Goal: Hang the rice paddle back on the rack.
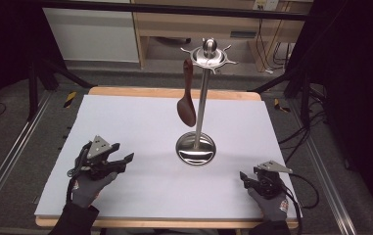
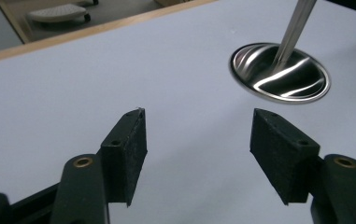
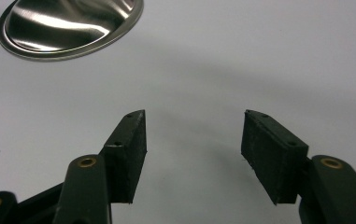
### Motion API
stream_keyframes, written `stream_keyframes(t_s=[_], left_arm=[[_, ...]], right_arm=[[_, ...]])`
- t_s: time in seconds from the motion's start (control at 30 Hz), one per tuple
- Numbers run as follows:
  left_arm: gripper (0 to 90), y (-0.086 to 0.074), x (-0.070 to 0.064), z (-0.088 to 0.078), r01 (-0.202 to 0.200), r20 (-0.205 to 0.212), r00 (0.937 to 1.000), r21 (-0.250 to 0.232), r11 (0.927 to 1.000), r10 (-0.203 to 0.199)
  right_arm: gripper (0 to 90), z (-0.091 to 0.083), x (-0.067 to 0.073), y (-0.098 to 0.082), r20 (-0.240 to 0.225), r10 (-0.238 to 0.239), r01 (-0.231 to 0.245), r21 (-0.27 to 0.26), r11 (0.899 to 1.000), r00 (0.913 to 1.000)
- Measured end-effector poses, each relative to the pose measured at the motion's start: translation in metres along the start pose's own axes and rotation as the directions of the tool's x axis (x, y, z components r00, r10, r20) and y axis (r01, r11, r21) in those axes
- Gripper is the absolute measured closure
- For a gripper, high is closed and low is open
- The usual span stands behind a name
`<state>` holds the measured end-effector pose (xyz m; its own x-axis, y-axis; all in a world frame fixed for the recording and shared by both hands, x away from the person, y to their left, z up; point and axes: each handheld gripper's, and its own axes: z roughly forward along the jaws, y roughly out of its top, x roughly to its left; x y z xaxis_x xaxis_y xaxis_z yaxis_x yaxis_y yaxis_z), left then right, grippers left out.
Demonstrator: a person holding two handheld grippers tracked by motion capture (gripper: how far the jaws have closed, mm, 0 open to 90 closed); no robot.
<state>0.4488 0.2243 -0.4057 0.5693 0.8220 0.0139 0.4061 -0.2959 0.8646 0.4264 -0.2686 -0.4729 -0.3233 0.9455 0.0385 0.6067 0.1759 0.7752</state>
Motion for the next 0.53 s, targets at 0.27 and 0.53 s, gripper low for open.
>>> stream_keyframes(t_s=[0.27, 0.53], left_arm=[[34.4, -0.026, 0.019, -0.003, 0.057, -0.064, 0.9965, 0.044, 0.9974, -0.054], [33.3, -0.041, 0.031, -0.011, 0.089, -0.108, 0.9907, 0.056, 0.9945, -0.082]], right_arm=[[40.4, -0.001, -0.004, -0.003, 0.009, 0.009, -0.009, -0.003, 1.000, 0.9999], [38.6, -0.004, -0.009, -0.005, 0.020, 0.013, -0.012, -0.015, 1.000, 0.9997]])
